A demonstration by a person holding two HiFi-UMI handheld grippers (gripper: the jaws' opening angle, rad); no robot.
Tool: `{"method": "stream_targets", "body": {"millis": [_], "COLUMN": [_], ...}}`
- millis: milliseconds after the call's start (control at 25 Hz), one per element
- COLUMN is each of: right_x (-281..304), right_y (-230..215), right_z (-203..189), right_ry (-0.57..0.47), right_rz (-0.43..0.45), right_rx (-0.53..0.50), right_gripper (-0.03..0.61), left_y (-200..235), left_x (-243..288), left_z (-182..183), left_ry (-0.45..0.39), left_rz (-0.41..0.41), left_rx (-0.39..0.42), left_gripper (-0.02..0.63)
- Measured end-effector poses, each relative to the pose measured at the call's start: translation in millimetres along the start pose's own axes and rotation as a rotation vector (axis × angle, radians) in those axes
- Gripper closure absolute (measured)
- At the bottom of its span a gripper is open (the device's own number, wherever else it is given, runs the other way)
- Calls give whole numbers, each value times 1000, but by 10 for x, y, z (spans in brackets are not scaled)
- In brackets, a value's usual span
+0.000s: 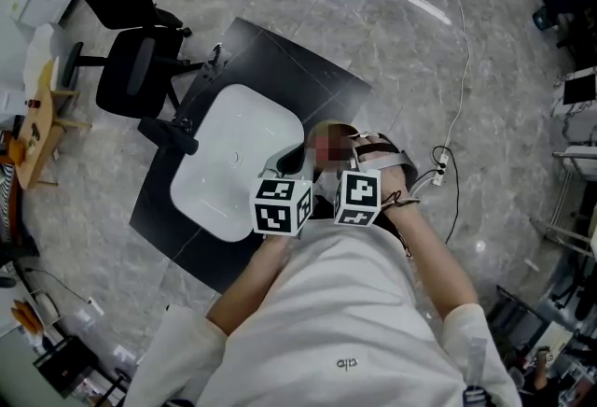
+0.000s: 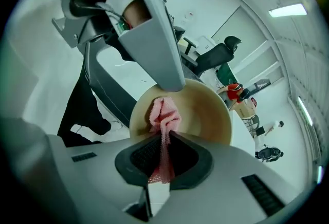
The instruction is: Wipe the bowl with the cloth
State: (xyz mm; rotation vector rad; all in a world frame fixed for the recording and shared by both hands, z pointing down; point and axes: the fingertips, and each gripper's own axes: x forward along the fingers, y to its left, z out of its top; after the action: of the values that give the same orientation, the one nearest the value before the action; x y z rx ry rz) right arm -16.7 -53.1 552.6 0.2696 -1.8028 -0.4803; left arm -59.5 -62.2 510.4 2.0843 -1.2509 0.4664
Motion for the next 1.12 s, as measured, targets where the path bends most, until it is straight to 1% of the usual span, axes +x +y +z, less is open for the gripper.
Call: {"method": "stream_targets", "body": {"millis": [80, 320, 440, 520, 600, 680, 760, 920, 1040, 1120], "right_x": [-2, -22, -31, -45, -73, -112, -138, -175, -229, -246], "right_y": [12, 55, 66, 56, 4, -87, -184, -381, -501, -532], "right_z": [2, 67, 137, 188, 228, 246, 213, 70, -55, -138], "right_ry": [-3, -49, -96, -144, -204, -272, -332, -463, -583, -641], "right_rz": [6, 54, 83, 109, 133, 148, 153, 156, 190, 215], "right_rx": [30, 188, 259, 331, 441, 599, 791, 1219, 1558, 1736], "right_gripper": [551, 551, 551, 551, 551, 551, 551, 551, 551, 551], "left_y": [-3, -27, -86, -124, -141, -146, -152, -164, -182, -199], "left_x": [-3, -8, -5, -1, -1, -8, -12, -6, -25, -38], "left_z": [2, -4, -16, -29, -39, -44, -41, -34, 5, 34], "left_ry": [-1, 0, 1, 6, 10, 10, 6, -1, -18, -27], "left_rz": [0, -5, -20, -31, -38, -41, -41, -43, -48, -48], "left_rx": [3, 15, 35, 47, 51, 53, 57, 61, 54, 60], "left_gripper": [592, 592, 592, 592, 592, 592, 592, 592, 592, 592]}}
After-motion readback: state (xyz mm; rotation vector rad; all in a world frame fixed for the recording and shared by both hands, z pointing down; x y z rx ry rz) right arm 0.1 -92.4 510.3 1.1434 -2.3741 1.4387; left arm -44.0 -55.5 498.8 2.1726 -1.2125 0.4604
